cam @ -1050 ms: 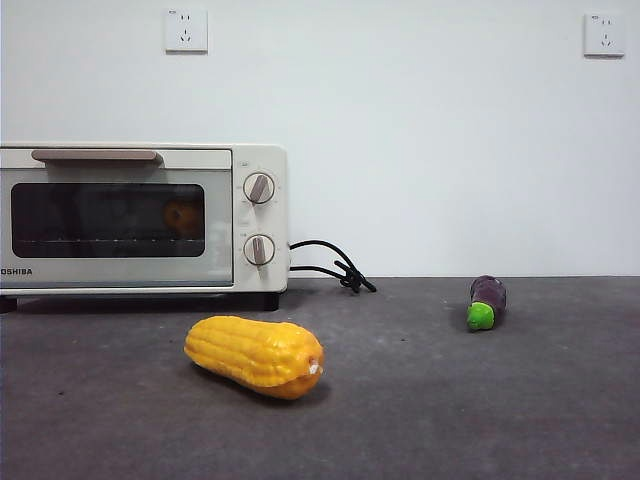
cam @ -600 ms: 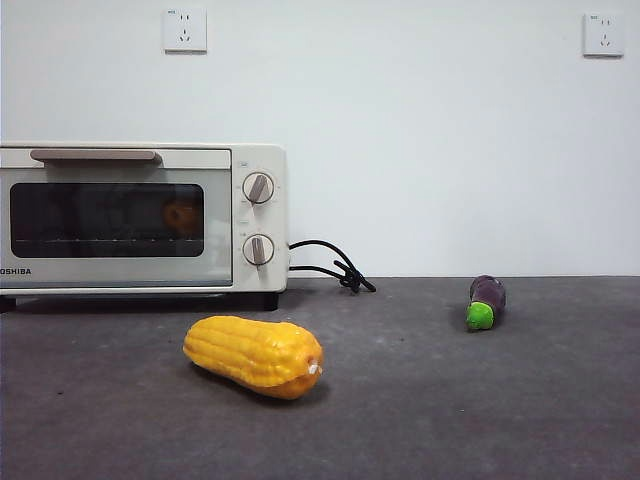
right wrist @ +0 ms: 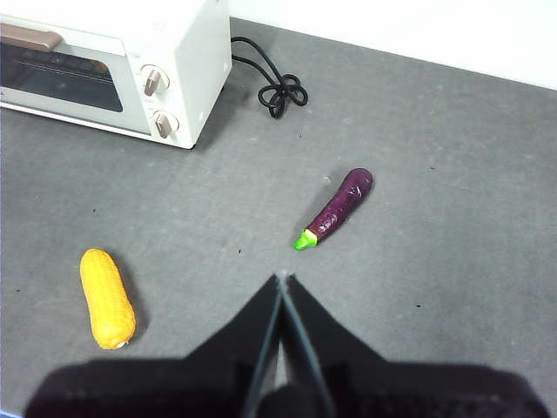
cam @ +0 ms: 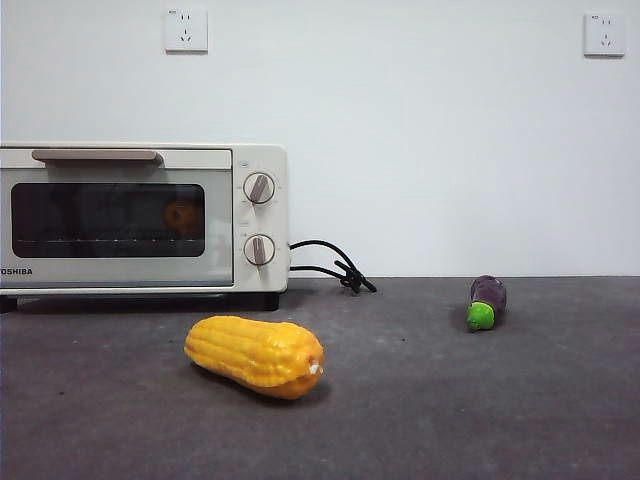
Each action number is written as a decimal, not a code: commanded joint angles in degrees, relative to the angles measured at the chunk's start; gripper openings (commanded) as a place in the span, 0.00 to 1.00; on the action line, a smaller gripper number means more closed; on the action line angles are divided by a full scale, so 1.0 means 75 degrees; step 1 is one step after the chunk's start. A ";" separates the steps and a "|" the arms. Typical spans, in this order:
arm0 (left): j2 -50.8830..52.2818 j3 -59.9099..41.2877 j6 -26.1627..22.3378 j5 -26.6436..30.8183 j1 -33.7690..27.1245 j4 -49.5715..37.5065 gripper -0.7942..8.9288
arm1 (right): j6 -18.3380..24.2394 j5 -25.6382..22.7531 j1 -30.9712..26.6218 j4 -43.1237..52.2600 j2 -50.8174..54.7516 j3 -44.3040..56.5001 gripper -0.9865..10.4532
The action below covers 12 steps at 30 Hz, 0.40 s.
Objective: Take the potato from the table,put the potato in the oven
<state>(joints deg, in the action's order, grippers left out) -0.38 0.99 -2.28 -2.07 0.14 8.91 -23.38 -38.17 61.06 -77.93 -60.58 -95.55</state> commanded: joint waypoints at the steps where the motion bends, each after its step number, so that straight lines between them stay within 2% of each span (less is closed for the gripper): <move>1: -0.0026 -0.0070 0.0055 0.0020 -0.0012 -0.0020 0.08 | -0.0079 -0.0032 0.0006 -0.0160 -0.0006 0.0047 0.09; 12: -0.0064 -0.0070 0.0055 0.0020 -0.0012 -0.0023 0.08 | -0.0082 -0.0026 -0.0192 -0.0160 0.0017 0.0047 0.09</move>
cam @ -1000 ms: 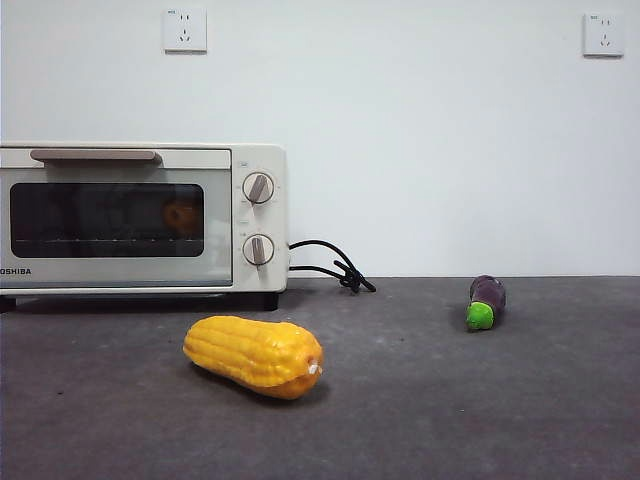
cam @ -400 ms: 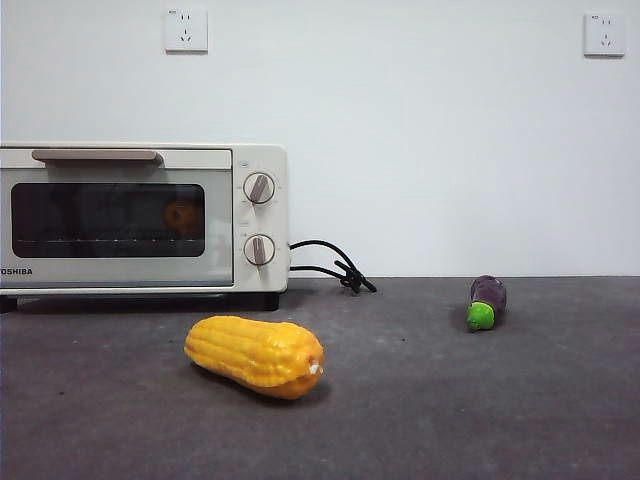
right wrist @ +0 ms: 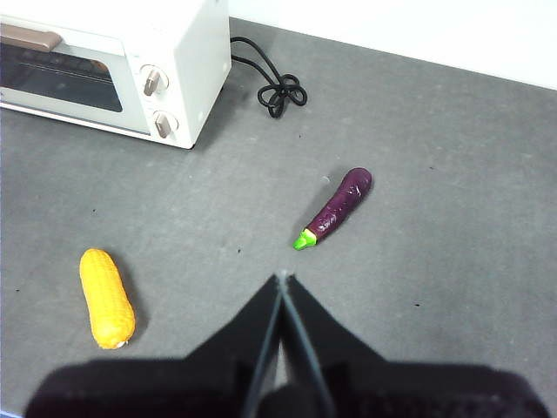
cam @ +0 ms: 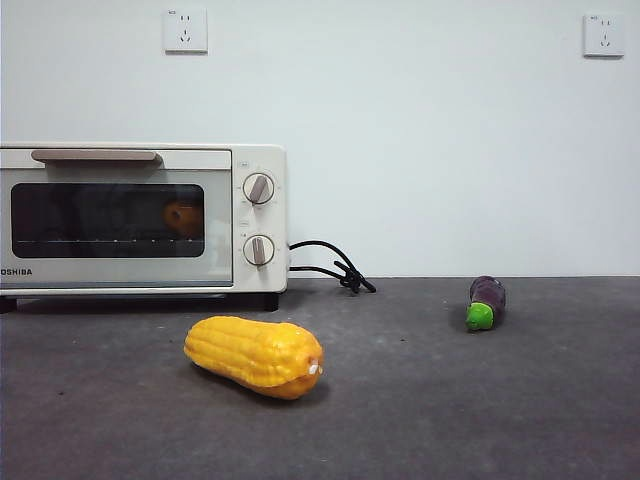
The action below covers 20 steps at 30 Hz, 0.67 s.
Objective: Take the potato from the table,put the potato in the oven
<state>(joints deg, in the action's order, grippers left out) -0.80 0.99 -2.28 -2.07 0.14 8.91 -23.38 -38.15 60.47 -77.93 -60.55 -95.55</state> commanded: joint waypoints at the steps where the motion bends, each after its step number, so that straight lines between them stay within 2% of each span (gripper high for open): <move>1: -0.0009 -0.0070 0.0055 0.0020 -0.0012 -0.0023 0.08 | -0.0079 -0.0026 -0.0195 -0.0160 0.0015 0.0047 0.09; 4: -0.0009 -0.0070 0.0055 0.0020 -0.0012 -0.0023 0.08 | -0.0006 0.0044 -0.0495 -0.0160 0.0195 0.0047 0.09; 5: -0.0009 -0.0070 0.0055 0.0020 -0.0012 -0.0023 0.08 | -0.0184 0.0102 -0.0641 -0.0160 0.0268 0.0047 0.09; 9: -0.0015 -0.0070 0.0055 0.0020 -0.0012 -0.0023 0.08 | -0.0309 -0.0067 -0.1696 -0.0029 0.0685 0.0169 0.09; 10: -0.0015 -0.0070 0.0055 0.0020 -0.0012 -0.0023 0.08 | -0.0201 -0.0102 -0.2011 0.0248 0.0801 0.0294 0.09; 12: -0.0017 -0.0070 0.0055 0.0020 -0.0012 -0.0020 0.08 | 0.0466 0.0143 -0.2751 0.1434 0.1198 0.0874 0.09; 14: -0.0017 -0.0070 0.0055 0.0020 -0.0012 -0.0020 0.08 | 0.1411 0.0959 -0.3389 0.3028 0.1749 0.1751 0.09; 18: -0.0017 -0.0070 0.0055 0.0020 -0.0012 -0.0023 0.08 | 0.3212 0.3474 -0.4564 0.6408 0.3063 0.4100 0.09; 20: -0.0017 -0.0070 0.0055 0.0020 -0.0012 -0.0020 0.08 | 0.3984 0.4465 -0.5164 0.7863 0.3704 0.5284 0.09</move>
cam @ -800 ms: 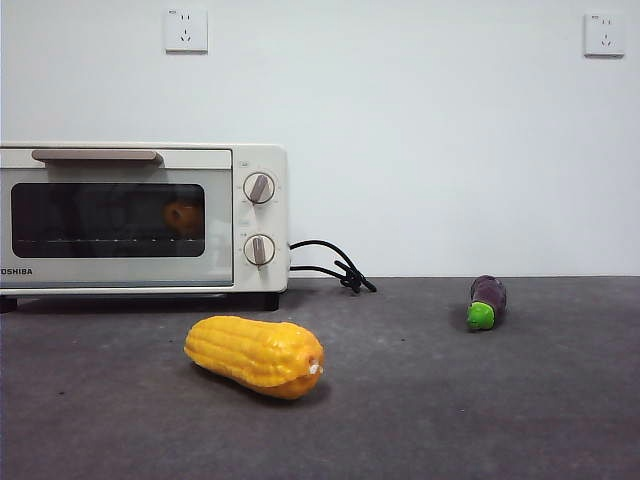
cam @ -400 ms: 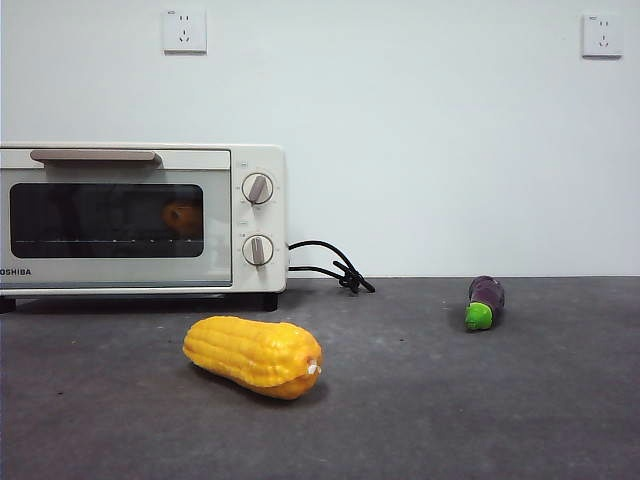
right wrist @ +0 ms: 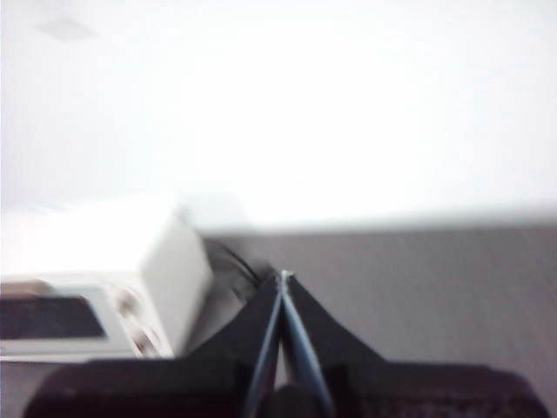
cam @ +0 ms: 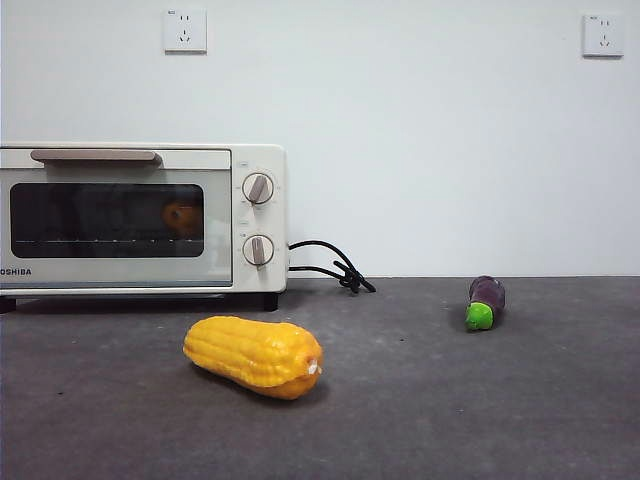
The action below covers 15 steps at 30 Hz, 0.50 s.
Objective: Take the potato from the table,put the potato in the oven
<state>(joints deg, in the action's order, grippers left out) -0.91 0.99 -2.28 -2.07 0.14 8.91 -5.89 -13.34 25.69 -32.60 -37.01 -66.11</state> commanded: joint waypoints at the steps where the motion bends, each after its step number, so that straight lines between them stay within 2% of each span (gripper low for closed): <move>1: -0.0003 -0.0070 0.0055 0.0020 -0.0012 -0.0023 0.08 | 0.1953 0.1673 -0.0863 0.2556 0.0895 0.1976 0.09; 3: -0.0003 -0.0070 0.0055 0.0020 -0.0012 -0.0020 0.08 | 0.2130 0.2541 -0.1483 0.3920 0.1434 0.3092 0.09; 5: -0.0003 -0.0070 0.0055 0.0020 -0.0012 -0.0023 0.08 | 0.1868 0.3025 -0.2028 0.5103 0.1856 0.4118 0.09; 7: -0.0003 -0.0070 0.0055 0.0020 -0.0012 -0.0020 0.08 | 0.1451 0.2894 -0.2495 0.5709 0.2235 0.5015 0.09; 10: -0.0003 -0.0070 0.0055 0.0020 -0.0012 -0.0020 0.08 | 0.0743 0.2369 -0.3028 0.5697 0.2652 0.5989 0.09; 13: -0.0003 -0.0070 0.0055 0.0020 -0.0012 -0.0023 0.08 | -0.0023 0.2206 -0.3386 0.5625 0.2929 0.6779 0.09; 15: -0.0003 -0.0070 0.0055 0.0020 -0.0012 -0.0020 0.08 | 0.0052 0.2127 -0.3509 0.5324 0.3177 0.7149 0.09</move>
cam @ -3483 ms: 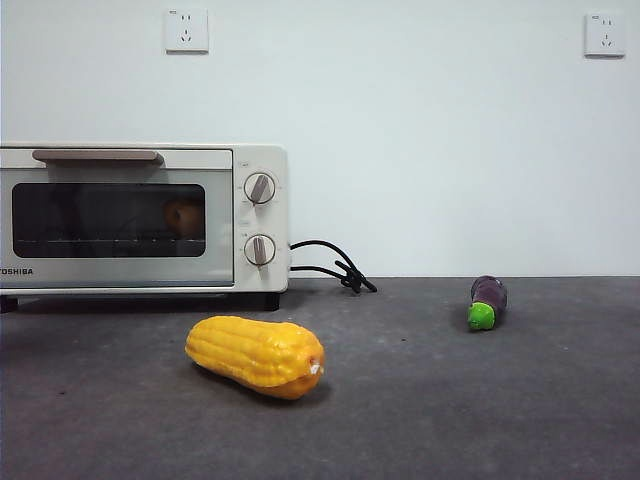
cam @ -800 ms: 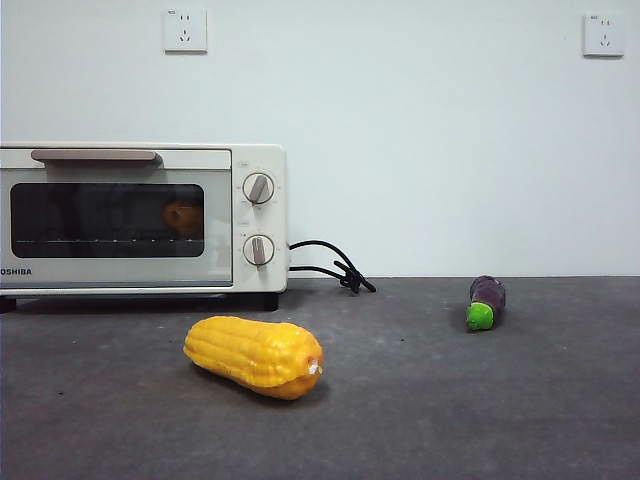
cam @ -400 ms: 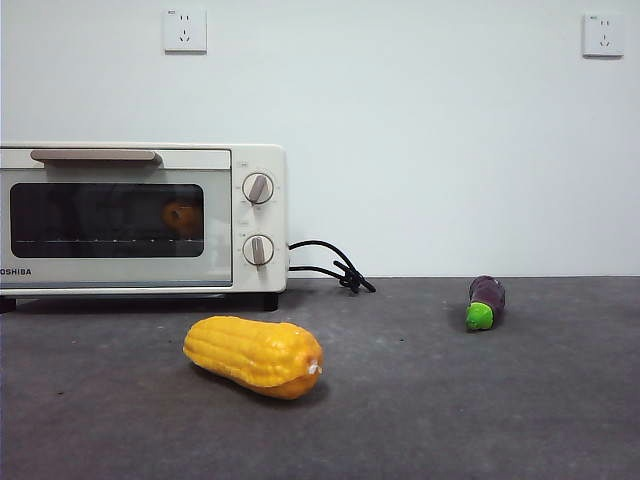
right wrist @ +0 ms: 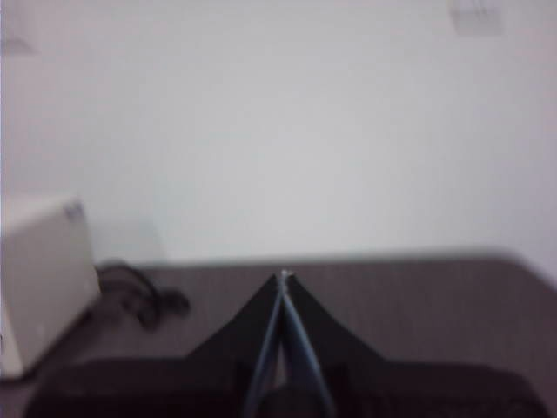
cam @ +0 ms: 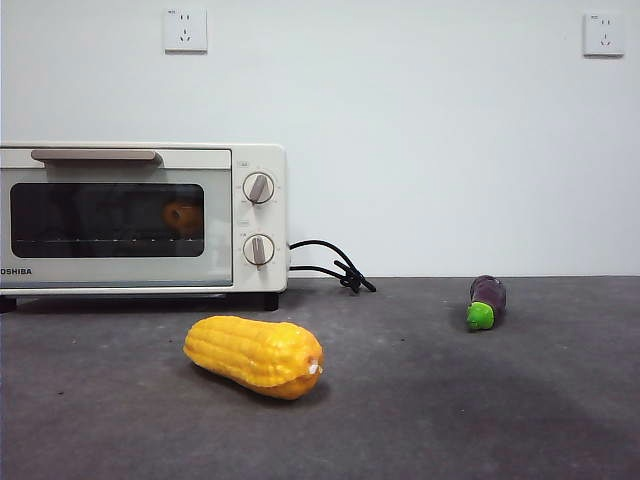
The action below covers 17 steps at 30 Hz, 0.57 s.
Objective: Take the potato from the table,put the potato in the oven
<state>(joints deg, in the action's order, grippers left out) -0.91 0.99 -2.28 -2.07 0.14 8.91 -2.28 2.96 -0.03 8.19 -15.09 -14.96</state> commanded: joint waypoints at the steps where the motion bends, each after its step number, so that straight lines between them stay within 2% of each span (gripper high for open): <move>1: -0.0003 -0.0070 0.0055 0.0020 -0.0012 -0.0020 0.08 | -0.0289 -0.0052 -0.0117 -0.0286 0.0399 0.0495 0.09; 4: -0.0003 -0.0070 0.0055 0.0020 -0.0015 -0.0017 0.08 | -0.0029 0.0000 -0.0166 -0.0708 0.0845 0.0921 0.09; 11: -0.0003 -0.0070 0.0055 0.0020 -0.0012 -0.0020 0.08 | -0.0052 0.0029 -0.0163 -0.1192 0.1469 0.1722 0.09; 17: -0.0003 -0.0070 0.0055 0.0020 -0.0012 -0.0020 0.08 | -0.0009 -0.0326 -0.0172 -0.1696 0.1690 0.1891 0.09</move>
<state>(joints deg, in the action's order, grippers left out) -0.91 0.99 -2.28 -2.07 0.14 8.88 -2.74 0.89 -1.17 -4.62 -2.70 -1.28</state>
